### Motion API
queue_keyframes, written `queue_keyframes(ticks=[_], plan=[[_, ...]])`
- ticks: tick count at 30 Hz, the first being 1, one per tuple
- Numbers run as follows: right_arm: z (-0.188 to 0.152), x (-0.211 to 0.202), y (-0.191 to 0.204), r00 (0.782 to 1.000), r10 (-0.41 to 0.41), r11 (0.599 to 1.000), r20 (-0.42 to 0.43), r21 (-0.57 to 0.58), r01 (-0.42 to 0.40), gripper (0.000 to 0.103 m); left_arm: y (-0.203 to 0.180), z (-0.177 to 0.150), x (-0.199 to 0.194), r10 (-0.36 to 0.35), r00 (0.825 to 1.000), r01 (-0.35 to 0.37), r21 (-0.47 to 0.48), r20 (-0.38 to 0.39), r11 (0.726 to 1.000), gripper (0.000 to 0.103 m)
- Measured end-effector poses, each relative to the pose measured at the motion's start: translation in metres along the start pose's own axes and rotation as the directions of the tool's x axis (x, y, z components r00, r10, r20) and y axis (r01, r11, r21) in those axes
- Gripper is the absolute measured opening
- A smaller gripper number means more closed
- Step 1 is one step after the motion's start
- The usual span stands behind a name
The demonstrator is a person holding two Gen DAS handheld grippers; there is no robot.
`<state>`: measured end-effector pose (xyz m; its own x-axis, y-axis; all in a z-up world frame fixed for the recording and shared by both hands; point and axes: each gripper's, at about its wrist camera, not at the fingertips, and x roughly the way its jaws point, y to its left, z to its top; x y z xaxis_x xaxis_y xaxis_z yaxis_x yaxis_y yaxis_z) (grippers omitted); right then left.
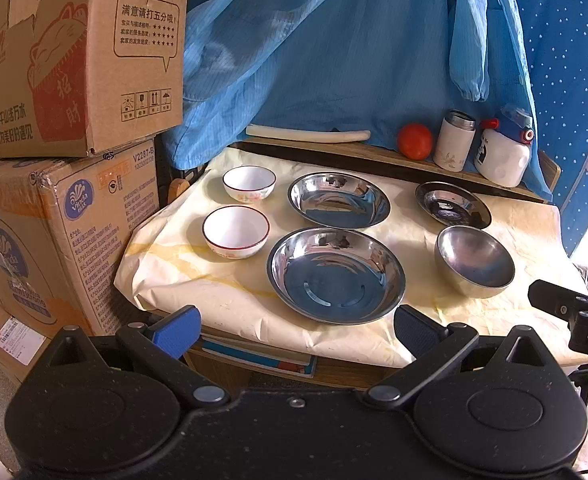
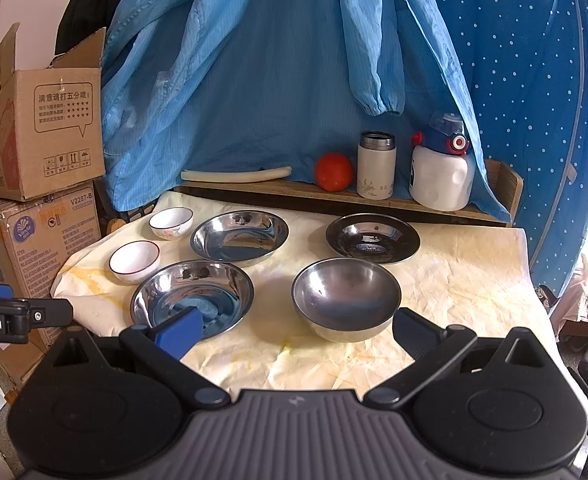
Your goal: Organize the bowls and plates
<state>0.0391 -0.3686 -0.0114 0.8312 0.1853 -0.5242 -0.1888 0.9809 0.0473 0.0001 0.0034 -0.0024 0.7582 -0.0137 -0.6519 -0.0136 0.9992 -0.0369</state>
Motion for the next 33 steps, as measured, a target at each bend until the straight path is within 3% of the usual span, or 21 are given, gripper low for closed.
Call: queue_keyframes(ticks=[33], plan=[[0.003, 0.0057, 0.0003, 1.0, 0.001, 1.0, -0.002, 0.001, -0.001, 0.103, 0.0051, -0.001, 0.0039, 0.006, 1.0, -0.006, -0.003, -0.003, 1.0, 0.102]])
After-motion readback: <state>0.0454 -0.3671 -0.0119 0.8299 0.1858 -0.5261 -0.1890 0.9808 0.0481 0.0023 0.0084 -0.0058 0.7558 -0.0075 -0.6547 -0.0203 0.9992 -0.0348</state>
